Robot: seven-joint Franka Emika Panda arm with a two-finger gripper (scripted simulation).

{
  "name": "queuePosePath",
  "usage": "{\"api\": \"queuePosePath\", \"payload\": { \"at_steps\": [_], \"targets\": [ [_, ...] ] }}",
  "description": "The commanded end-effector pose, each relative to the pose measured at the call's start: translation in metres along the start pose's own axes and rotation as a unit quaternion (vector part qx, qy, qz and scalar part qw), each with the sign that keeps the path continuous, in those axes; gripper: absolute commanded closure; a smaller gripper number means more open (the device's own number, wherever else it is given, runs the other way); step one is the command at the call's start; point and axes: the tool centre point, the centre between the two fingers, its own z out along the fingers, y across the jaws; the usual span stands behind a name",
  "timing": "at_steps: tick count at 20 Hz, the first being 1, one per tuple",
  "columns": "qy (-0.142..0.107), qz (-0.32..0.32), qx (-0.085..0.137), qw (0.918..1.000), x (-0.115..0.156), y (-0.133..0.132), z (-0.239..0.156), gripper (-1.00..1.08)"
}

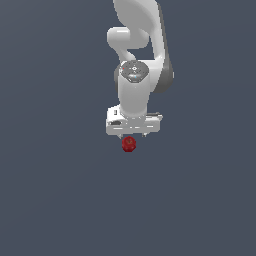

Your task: Pick up the object and move it to a goal position.

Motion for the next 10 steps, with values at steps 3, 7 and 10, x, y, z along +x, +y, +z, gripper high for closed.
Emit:
{"api": "queuePosePath", "payload": {
  "at_steps": [3, 7, 10],
  "targets": [
    [0.001, 0.001, -0.001, 1.0000, 0.001, 0.001, -0.001, -0.92],
    [0.009, 0.005, -0.008, 0.9999, 0.007, 0.011, -0.011, -0.92],
    [0.012, 0.008, -0.011, 0.9998, 0.010, 0.017, -0.016, -0.92]
  ]
}}
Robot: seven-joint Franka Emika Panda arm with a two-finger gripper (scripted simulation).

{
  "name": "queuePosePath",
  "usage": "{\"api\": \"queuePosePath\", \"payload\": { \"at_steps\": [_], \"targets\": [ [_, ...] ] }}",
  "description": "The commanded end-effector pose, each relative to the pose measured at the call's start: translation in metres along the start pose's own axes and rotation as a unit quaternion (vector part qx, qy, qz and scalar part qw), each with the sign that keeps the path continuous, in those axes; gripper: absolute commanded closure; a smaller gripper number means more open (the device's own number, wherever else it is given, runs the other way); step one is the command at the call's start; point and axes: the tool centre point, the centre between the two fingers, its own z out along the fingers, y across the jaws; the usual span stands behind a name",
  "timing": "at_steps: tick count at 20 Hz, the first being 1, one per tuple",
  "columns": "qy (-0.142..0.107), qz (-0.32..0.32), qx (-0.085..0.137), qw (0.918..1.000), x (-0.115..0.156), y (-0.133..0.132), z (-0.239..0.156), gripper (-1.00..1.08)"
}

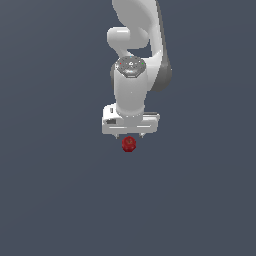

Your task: Pick up the object and move it to a goal position.

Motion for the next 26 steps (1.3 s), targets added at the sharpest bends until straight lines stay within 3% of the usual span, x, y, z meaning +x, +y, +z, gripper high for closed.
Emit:
{"api": "queuePosePath", "payload": {
  "at_steps": [1, 10, 26],
  "targets": [
    [0.002, 0.001, -0.002, 1.0000, 0.002, 0.003, -0.003, -0.92],
    [0.002, -0.020, -0.001, 0.9998, -0.005, 0.002, 0.013, -0.92],
    [0.007, -0.126, 0.001, 0.9920, -0.041, -0.002, 0.079, -0.92]
  ]
}}
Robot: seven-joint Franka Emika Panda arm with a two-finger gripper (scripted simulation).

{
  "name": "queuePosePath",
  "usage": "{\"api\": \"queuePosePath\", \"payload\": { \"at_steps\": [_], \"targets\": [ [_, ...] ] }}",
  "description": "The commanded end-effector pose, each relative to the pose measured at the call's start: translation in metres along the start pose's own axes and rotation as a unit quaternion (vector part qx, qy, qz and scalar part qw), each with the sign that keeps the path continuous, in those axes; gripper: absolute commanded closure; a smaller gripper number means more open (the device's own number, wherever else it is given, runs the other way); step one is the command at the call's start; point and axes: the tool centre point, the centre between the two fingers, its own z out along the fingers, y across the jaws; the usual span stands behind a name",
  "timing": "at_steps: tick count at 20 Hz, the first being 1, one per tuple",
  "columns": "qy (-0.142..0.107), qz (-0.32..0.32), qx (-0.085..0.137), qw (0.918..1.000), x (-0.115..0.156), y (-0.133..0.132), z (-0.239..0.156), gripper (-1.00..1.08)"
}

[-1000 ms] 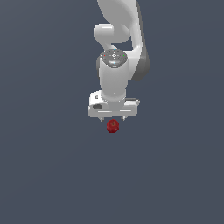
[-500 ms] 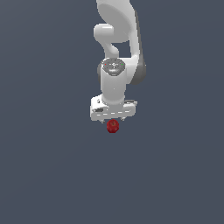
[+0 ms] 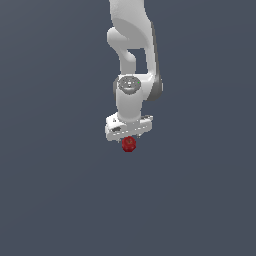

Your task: Pick up the object and move it to a goal position.

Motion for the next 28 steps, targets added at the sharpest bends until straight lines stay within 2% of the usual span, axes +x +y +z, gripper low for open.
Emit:
{"api": "queuePosePath", "payload": {
  "at_steps": [1, 9, 18, 23, 24, 28],
  "targets": [
    [0.001, -0.009, 0.000, 1.0000, -0.003, -0.001, 0.005, -0.92],
    [0.001, -0.010, 0.000, 0.9999, -0.004, -0.002, 0.011, -0.92],
    [0.001, -0.012, 0.000, 0.9999, -0.005, -0.002, 0.050, -0.92],
    [0.001, -0.012, 0.000, 0.9999, -0.004, -0.002, 0.057, -0.92],
    [0.001, -0.012, 0.000, 0.9999, -0.004, -0.002, 0.057, 1.08],
    [0.001, -0.012, 0.000, 0.9999, -0.004, -0.002, 0.057, 1.08]
  ]
}}
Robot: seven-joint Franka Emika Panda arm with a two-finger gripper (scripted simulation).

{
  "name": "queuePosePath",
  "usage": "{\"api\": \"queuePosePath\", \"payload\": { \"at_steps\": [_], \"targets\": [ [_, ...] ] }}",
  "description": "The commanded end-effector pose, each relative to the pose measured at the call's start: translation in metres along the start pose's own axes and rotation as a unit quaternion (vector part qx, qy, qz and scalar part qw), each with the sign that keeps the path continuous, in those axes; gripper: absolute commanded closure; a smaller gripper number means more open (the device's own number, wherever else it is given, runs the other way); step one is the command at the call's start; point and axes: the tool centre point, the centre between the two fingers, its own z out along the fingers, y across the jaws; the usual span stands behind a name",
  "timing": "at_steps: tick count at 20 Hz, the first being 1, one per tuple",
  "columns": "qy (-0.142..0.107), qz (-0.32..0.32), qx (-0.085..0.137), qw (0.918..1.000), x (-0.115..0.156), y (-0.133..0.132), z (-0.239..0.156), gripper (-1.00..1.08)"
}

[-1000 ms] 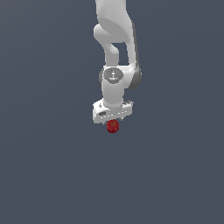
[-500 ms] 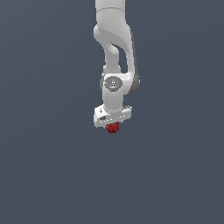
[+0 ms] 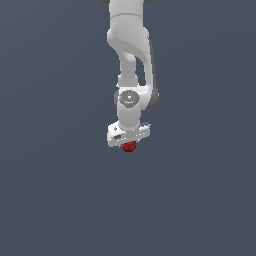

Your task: Pick up the object and move it to a goal position.

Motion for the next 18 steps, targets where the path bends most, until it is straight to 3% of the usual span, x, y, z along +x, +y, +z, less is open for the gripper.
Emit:
{"api": "queuePosePath", "payload": {
  "at_steps": [1, 10, 18],
  "targets": [
    [0.000, -0.001, 0.000, 1.0000, 0.000, -0.001, 0.001, 1.08],
    [0.000, 0.000, 0.000, 1.0000, -0.001, 0.000, -0.004, 1.08],
    [0.000, 0.000, 0.000, 1.0000, -0.006, -0.003, -0.035, 1.08]
  ]
}}
